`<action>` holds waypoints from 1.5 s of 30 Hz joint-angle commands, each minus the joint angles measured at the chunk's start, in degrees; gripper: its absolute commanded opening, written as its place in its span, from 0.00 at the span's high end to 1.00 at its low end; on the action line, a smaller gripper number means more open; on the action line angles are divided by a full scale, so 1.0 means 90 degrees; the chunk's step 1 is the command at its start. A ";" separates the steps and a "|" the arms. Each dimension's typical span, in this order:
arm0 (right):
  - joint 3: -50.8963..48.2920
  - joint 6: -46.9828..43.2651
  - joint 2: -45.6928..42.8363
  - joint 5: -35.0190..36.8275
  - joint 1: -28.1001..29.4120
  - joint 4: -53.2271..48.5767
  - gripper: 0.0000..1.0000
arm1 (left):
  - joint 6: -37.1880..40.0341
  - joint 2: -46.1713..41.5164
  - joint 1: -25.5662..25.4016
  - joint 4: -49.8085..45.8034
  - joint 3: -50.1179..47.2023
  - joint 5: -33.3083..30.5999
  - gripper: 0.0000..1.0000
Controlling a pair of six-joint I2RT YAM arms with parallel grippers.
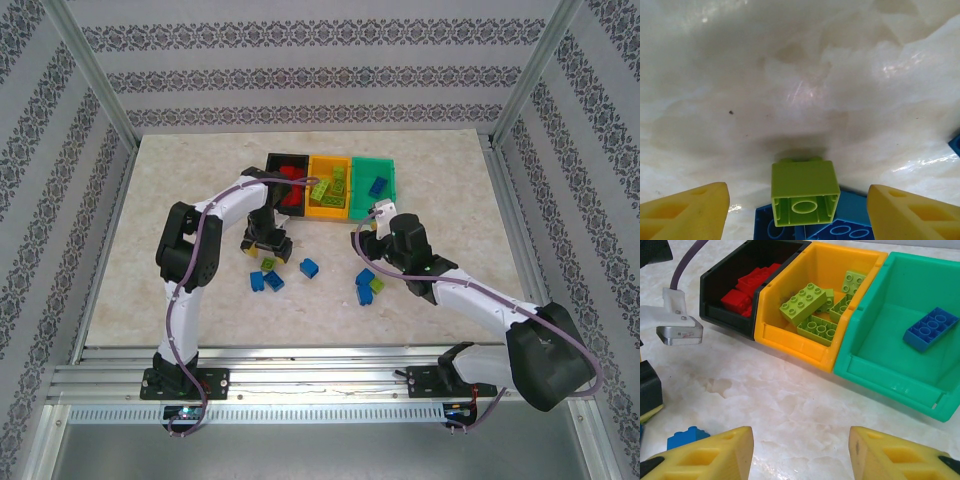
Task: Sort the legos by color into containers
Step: Pick up the lego from the center of the table.
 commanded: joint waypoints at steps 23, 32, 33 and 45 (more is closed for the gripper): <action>0.0217 -0.0174 0.0233 0.0299 0.0302 0.0042 0.46 | 0.0127 0.0345 -0.0269 -0.0366 0.0170 -0.0092 0.62; 0.0248 -0.0173 0.0291 0.0256 0.0417 0.0079 0.46 | 0.0178 0.0255 -0.0272 -0.0264 0.0180 0.0177 0.68; 0.0234 -0.0178 0.0263 0.0256 0.0437 0.0113 0.46 | 0.0183 0.0209 -0.0273 -0.0246 0.0180 0.0206 0.69; 0.0167 -0.0151 0.0143 0.0388 0.0472 0.0141 0.44 | 0.0226 -0.0350 -0.0253 0.0139 0.0123 0.0010 0.78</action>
